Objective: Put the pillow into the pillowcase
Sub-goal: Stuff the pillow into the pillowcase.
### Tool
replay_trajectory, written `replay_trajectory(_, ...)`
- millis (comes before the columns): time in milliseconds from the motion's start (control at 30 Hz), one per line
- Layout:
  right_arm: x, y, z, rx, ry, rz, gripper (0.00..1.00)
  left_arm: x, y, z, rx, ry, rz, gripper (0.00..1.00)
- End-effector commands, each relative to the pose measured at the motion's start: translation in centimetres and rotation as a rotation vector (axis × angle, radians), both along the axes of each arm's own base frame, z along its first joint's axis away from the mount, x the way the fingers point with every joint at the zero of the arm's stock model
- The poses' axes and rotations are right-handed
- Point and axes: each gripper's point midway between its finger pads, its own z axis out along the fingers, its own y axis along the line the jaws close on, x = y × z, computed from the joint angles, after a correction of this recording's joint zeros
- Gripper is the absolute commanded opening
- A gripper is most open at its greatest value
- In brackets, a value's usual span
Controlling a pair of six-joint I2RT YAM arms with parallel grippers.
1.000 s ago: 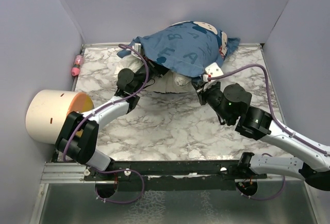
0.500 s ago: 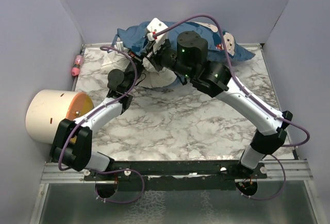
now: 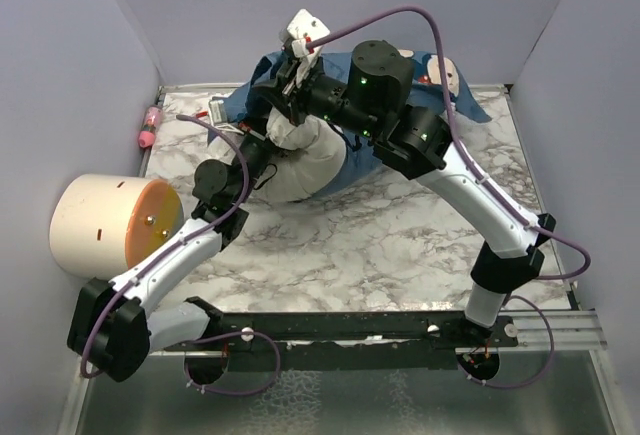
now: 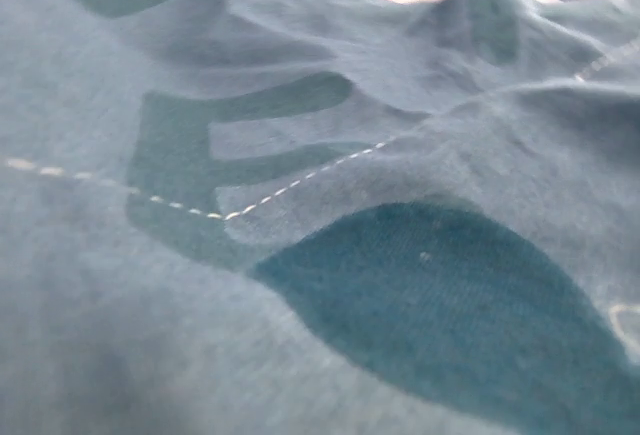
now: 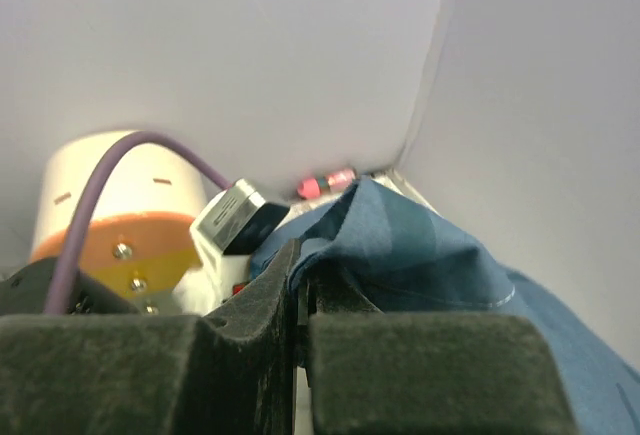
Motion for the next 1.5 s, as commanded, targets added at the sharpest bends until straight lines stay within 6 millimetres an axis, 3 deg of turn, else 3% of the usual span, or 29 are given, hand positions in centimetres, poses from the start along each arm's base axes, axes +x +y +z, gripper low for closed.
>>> replay_trajectory(0, -5.3, 3.9, 6.5, 0.269, -0.126, 0.252, 0.01, -5.7, -3.2, 2.1, 0.035, -0.044, -0.217, 0.00)
replay_trajectory(100, -4.0, 6.5, 3.0, 0.210, -0.077, 0.252, 0.01, -5.9, -1.4, 2.1, 0.028, -0.018, -0.142, 0.00)
replay_trajectory(167, -3.2, 7.9, 0.7, 0.172, -0.044, 0.250, 0.01, -5.4, 0.2, 0.7, 0.036, 0.044, -0.060, 0.00)
replay_trajectory(267, -0.9, 8.9, -4.5, 0.103, 0.031, 0.196, 0.01, -3.8, 2.8, -4.8, 0.048, 0.228, 0.049, 0.00)
replay_trajectory(367, 1.6, 8.8, -9.9, 0.038, 0.161, 0.190, 0.01, -2.0, 4.5, -10.7, 0.012, 0.411, 0.026, 0.00)
replay_trajectory(467, 2.8, 7.9, -14.1, -0.030, 0.251, 0.191, 0.15, -0.6, 4.7, -14.8, 0.015, 0.527, -0.019, 0.00)
replay_trajectory(567, 2.5, 6.6, -15.1, -0.035, 0.259, 0.202, 0.33, 1.0, 4.9, -17.5, 0.045, 0.604, -0.020, 0.00)
replay_trajectory(667, 2.6, 5.7, -14.3, -0.022, 0.235, 0.196, 0.50, 3.1, 5.3, -19.8, 0.022, 0.689, -0.032, 0.00)
replay_trajectory(833, 0.2, 2.9, -11.0, 0.020, 0.136, 0.255, 0.67, 6.8, 6.5, -22.1, -0.067, 0.759, -0.090, 0.00)
replay_trajectory(900, -0.8, 0.7, -9.2, 0.062, 0.069, 0.241, 0.79, 7.9, 6.5, -22.9, -0.074, 0.773, -0.109, 0.00)
replay_trajectory(1033, -1.6, -4.3, -8.4, 0.064, 0.015, 0.126, 0.94, 9.4, 6.1, -23.4, -0.060, 0.774, -0.134, 0.00)
replay_trajectory(1133, -1.1, -7.7, -11.1, 0.019, 0.054, -0.018, 0.99, 10.0, 6.1, -23.8, -0.045, 0.773, -0.128, 0.00)
replay_trajectory(1267, 0.2, -10.4, -18.7, -0.052, 0.217, -0.199, 0.99, 10.4, 6.0, -24.4, -0.041, 0.775, -0.129, 0.00)
replay_trajectory(1367, 0.6, -11.1, -24.7, -0.065, 0.357, -0.286, 0.86, 10.3, 6.1, -24.4, -0.034, 0.772, -0.123, 0.00)
replay_trajectory(1467, 1.1, -10.9, -28.2, -0.036, 0.432, -0.350, 0.77, 10.1, 6.1, -24.6, -0.018, 0.775, -0.120, 0.00)
